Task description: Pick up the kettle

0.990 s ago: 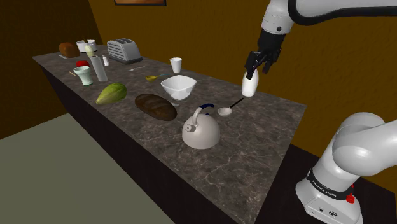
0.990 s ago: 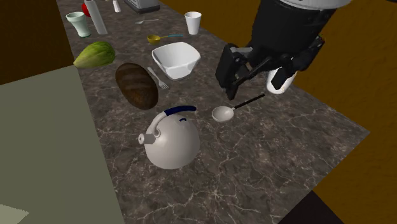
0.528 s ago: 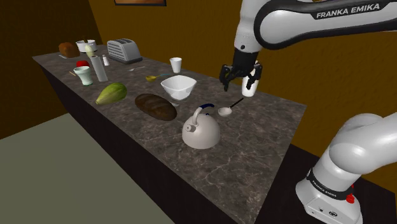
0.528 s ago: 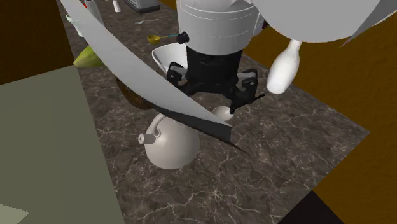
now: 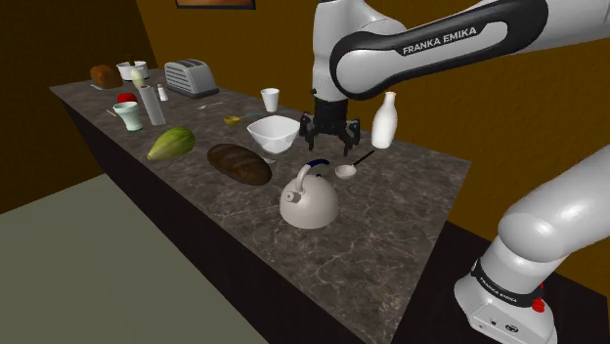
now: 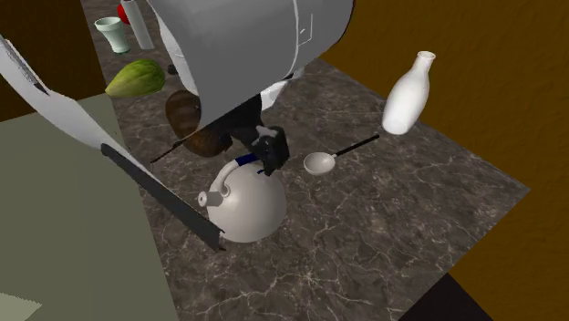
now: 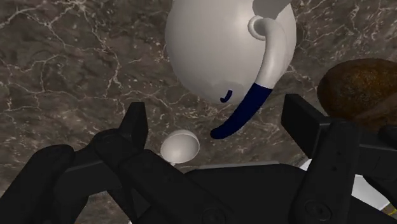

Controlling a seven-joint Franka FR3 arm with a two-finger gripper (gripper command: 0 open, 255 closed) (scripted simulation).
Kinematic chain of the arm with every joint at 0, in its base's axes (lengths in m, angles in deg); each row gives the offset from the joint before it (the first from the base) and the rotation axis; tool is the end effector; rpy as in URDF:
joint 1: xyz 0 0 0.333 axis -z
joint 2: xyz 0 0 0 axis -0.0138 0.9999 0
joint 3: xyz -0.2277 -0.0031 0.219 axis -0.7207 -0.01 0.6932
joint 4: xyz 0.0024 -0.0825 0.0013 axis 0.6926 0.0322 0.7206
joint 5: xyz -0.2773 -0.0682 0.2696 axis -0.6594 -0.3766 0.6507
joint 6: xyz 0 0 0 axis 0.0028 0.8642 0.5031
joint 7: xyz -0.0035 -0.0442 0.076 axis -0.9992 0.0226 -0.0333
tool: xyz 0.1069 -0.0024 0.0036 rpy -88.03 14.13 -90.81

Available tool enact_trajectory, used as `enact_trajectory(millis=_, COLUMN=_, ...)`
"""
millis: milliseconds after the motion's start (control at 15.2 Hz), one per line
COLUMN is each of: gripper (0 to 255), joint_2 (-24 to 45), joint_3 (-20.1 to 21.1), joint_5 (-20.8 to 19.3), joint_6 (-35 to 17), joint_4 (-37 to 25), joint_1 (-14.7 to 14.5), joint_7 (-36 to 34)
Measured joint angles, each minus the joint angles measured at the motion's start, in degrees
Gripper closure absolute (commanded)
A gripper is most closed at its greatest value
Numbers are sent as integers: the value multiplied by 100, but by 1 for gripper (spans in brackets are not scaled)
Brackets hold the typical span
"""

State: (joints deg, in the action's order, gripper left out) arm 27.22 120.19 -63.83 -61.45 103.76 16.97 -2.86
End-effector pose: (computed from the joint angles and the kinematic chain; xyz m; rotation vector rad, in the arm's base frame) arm 0.4529 0.1468 0.5075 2.6297 -1.6322 0.1990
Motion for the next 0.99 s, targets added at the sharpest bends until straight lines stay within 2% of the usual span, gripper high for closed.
enact_trajectory(millis=264, gripper=0, joint_2=1146, joint_3=543, joint_5=-523, joint_6=-164, joint_4=-692, joint_1=349, joint_7=-1825)
enact_trajectory(millis=396, gripper=0, joint_2=1576, joint_3=643, joint_5=-768, joint_6=-223, joint_4=-918, joint_1=405, joint_7=-2495)
enact_trajectory(millis=858, gripper=0, joint_2=1905, joint_3=679, joint_5=-1006, joint_6=-669, joint_4=-702, joint_1=399, joint_7=-2878)
enact_trajectory(millis=924, gripper=255, joint_2=1915, joint_3=681, joint_5=-1014, joint_6=-698, joint_4=-679, joint_1=397, joint_7=-2890)
enact_trajectory(millis=990, gripper=255, joint_2=1917, joint_3=681, joint_5=-1017, joint_6=-714, joint_4=-665, joint_1=397, joint_7=-2894)
